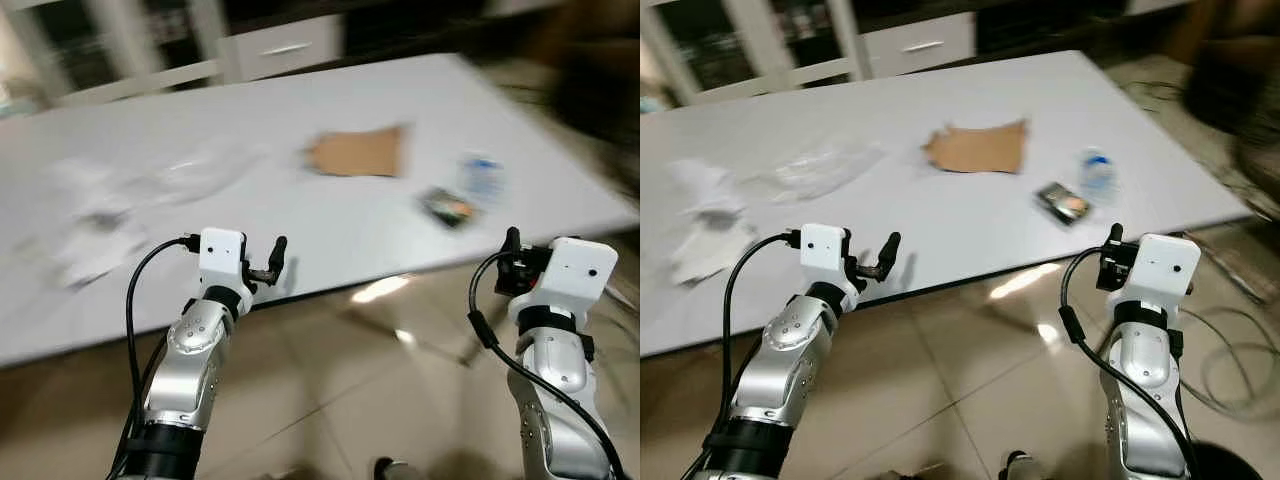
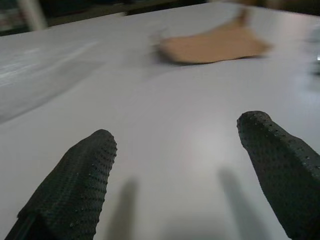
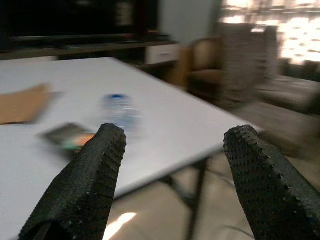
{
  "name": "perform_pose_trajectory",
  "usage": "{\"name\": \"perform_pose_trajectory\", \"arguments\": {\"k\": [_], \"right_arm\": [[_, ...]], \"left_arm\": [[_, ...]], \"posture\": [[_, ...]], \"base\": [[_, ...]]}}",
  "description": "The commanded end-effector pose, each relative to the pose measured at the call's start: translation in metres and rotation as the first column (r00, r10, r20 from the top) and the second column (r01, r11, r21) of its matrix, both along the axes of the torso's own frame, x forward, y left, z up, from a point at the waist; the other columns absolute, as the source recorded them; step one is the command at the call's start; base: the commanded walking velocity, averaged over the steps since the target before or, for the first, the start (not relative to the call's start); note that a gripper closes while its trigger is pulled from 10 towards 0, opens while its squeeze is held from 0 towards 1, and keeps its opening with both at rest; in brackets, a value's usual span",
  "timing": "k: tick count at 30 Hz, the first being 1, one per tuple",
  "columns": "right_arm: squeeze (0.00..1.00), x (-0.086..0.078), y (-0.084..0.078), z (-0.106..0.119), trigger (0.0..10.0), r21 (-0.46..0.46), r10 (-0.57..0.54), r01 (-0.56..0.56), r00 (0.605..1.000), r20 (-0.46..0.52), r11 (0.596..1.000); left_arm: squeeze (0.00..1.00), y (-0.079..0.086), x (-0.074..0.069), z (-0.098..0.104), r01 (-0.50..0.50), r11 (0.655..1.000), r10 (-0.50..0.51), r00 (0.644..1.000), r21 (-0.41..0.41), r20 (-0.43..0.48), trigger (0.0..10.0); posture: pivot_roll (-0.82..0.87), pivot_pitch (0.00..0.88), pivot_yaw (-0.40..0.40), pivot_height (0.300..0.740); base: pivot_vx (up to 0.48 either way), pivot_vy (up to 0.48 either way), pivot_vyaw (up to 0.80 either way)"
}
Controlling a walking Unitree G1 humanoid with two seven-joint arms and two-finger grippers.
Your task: Picking trash to rubbish bin
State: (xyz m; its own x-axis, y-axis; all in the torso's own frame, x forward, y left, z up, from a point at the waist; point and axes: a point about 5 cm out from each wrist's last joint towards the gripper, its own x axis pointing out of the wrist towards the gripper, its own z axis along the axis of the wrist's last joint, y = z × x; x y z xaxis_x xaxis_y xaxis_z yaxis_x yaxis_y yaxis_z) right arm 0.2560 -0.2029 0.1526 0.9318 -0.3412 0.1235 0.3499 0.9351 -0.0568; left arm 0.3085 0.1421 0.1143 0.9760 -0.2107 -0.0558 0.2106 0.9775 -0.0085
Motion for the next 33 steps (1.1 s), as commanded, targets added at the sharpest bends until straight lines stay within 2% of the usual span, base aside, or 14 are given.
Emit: {"name": "perform_pose_trajectory", "arguments": {"k": [1, 3, 5, 8, 14, 17, 19, 21, 26, 29, 31, 33], "right_arm": [[0.0, 0.0, -0.002, -0.002, 10.0, -0.003, -0.015, 0.015, 1.0, -0.011, 1.0], [0.0, 0.0, -0.004, -0.002, 10.0, -0.002, -0.019, 0.019, 1.0, -0.01, 1.0], [0.0, 0.003, -0.012, -0.003, 10.0, 0.015, -0.034, 0.035, 0.999, -0.012, 0.999], [0.0, 0.004, -0.008, -0.005, 10.0, 0.024, -0.018, 0.019, 1.0, -0.017, 1.0], [0.0, 0.008, -0.007, -0.009, 10.0, 0.027, 0.017, -0.016, 0.999, -0.041, 1.0], [0.0, 0.017, -0.01, -0.009, 10.0, 0.055, 0.081, -0.078, 0.995, -0.061, 0.995], [0.0, 0.021, -0.022, -0.008, 10.0, 0.034, 0.083, -0.081, 0.994, -0.069, 0.996], [0.0, 0.025, -0.031, -0.013, 10.0, 0.082, 0.103, -0.094, 0.989, -0.111, 0.992], [0.0, 0.041, -0.036, -0.014, 10.0, 0.086, 0.271, -0.26, 0.95, -0.155, 0.962], [0.0, 0.06, -0.045, 0.002, 10.0, 0.032, 0.321, -0.32, 0.937, -0.134, 0.947], [0.0, 0.067, -0.05, 0.016, 10.0, 0.014, 0.32, -0.32, 0.942, -0.106, 0.947], [0.0, 0.065, -0.048, 0.026, 10.0, 0.02, 0.323, -0.323, 0.943, -0.08, 0.946]], "left_arm": [[0.0, 0.002, 0.0, 0.003, 0.003, 1.0, -0.003, 1.0, 0.004, 0.007, 10.0], [0.0, 0.002, 0.0, 0.003, 0.005, 1.0, -0.005, 1.0, 0.007, 0.006, 10.0], [0.0, 0.002, 0.0, 0.006, 0.047, 0.998, -0.048, 0.999, 0.041, 0.013, 10.0], [0.0, 0.002, -0.001, 0.006, 0.048, 0.998, -0.049, 0.999, 0.039, 0.017, 10.0], [0.0, 0.003, -0.004, 0.001, 0.041, 0.999, -0.041, 0.999, 0.035, -0.008, 10.0], [0.0, 0.005, -0.009, -0.001, 0.046, 0.998, -0.045, 0.999, 0.039, -0.02, 10.0], [0.0, 0.009, -0.013, -0.001, 0.043, 0.998, -0.042, 0.999, 0.048, -0.028, 10.0], [0.0, 0.014, -0.018, -0.001, 0.04, 0.997, -0.037, 0.999, 0.062, -0.038, 10.0], [0.0, 0.029, -0.028, 0.004, 0.046, 0.993, -0.04, 0.998, 0.108, -0.058, 10.0], [0.0, 0.034, -0.032, 0.01, 0.051, 0.991, -0.044, 0.997, 0.123, -0.057, 10.0], [0.0, 0.036, -0.034, 0.012, 0.051, 0.991, -0.044, 0.997, 0.126, -0.057, 10.0], [0.0, 0.038, -0.037, 0.012, 0.041, 0.991, -0.034, 0.998, 0.13, -0.06, 10.0]], "posture": [[-0.11, 0.112, 0.088, 0.74], [-0.11, 0.113, 0.091, 0.74], [-0.11, 0.118, 0.109, 0.74], [-0.11, 0.118, 0.108, 0.74], [-0.1, 0.132, 0.106, 0.74], [-0.08, 0.155, 0.107, 0.74], [-0.06, 0.179, 0.114, 0.74], [-0.05, 0.193, 0.123, 0.74], [0.01, 0.238, 0.162, 0.74], [0.05, 0.251, 0.18, 0.74], [0.06, 0.249, 0.178, 0.74], [0.07, 0.243, 0.173, 0.74]], "base": [[0.0, 0.0, -0.8], [0.0, 0.0, -0.8], [0.405, 0.0, 0.0], [0.411, 0.0, 0.0], [0.0, 0.0, 0.0], [0.0, 0.0, 0.0], [0.0, 0.0, 0.0], [0.0, 0.0, 0.0], [0.0, 0.0, 0.0], [0.0, 0.0, 0.0], [0.0, 0.0, 0.0], [0.0, 0.0, 0.0]]}}
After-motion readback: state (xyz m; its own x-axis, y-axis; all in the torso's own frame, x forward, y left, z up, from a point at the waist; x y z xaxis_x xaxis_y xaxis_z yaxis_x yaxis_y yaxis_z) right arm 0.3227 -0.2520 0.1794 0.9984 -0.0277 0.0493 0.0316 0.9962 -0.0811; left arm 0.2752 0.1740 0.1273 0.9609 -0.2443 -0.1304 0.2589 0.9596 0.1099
